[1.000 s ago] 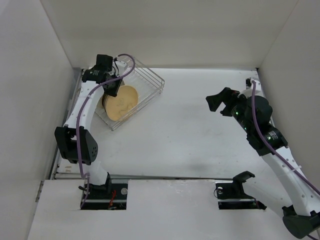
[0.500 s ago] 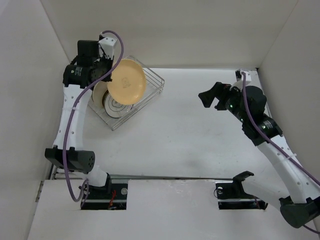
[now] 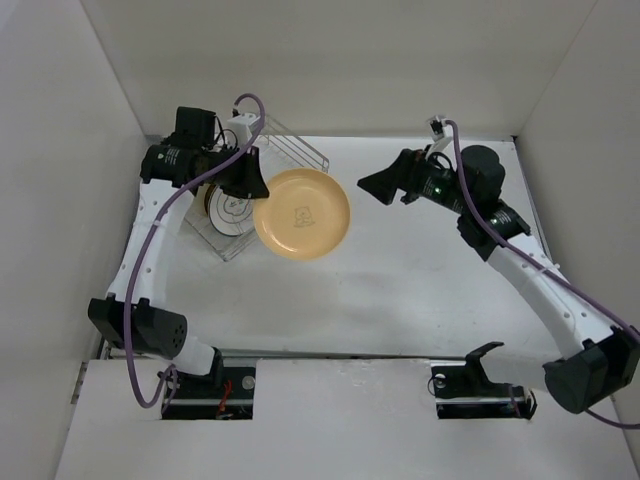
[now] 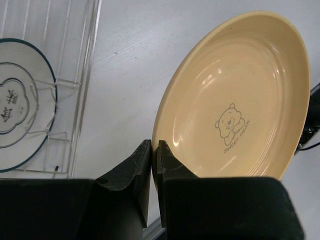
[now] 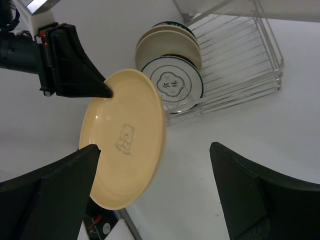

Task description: Unload the plates from the dish rack

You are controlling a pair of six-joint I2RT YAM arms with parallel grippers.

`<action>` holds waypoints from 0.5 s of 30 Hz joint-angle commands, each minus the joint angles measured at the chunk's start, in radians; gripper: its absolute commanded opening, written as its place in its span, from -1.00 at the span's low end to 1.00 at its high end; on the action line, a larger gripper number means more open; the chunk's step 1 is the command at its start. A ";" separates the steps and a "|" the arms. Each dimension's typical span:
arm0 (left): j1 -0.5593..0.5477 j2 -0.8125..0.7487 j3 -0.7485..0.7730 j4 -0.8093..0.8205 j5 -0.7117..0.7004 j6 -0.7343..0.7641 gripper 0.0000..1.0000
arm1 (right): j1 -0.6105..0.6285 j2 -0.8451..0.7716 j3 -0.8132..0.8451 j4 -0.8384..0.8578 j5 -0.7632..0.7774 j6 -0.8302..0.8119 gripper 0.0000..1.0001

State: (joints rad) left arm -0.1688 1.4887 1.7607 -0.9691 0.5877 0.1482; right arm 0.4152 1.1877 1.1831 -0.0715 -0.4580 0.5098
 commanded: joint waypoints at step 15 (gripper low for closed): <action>-0.080 -0.010 0.016 0.081 0.073 -0.062 -1.00 | 0.091 0.133 -0.005 0.150 -0.094 0.121 0.92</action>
State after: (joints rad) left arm -0.2417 1.4899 1.7416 -0.9192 0.6193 0.0990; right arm 0.4980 1.3117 1.1790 0.0143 -0.5438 0.6052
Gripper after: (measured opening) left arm 0.049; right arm 0.962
